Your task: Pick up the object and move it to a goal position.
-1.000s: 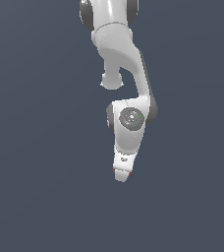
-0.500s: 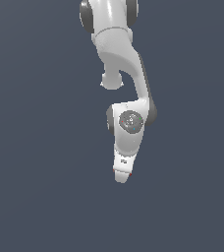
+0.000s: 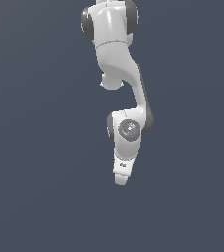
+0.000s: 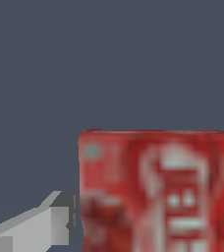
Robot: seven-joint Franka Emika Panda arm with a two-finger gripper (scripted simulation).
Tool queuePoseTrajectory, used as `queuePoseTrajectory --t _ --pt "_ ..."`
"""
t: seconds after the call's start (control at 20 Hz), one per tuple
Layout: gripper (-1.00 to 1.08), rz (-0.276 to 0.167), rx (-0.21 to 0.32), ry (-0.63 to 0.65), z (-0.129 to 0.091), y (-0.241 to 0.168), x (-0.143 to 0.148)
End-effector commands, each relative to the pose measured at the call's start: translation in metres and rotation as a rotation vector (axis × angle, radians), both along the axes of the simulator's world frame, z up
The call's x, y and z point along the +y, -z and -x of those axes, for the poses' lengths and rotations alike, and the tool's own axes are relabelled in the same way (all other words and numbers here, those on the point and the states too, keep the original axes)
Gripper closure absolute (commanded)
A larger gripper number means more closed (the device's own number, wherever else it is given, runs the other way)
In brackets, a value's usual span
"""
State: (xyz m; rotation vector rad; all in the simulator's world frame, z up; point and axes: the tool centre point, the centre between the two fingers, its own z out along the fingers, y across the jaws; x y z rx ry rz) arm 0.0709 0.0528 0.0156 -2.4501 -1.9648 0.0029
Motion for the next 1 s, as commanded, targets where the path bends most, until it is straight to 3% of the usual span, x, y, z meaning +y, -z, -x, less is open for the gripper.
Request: queuePoseTrajectory --t 0.0,0.05,0.95 --pt "-0.92 0.000 -0.002 0.000 -0.0013 0.0004 0.0002" --pt "1.08 0.000 -0.002 0.000 -0.0013 0.0004 0.0002" --pt "1.08 0.000 -0.002 0.000 0.0057 -0.0067 -0.0015"
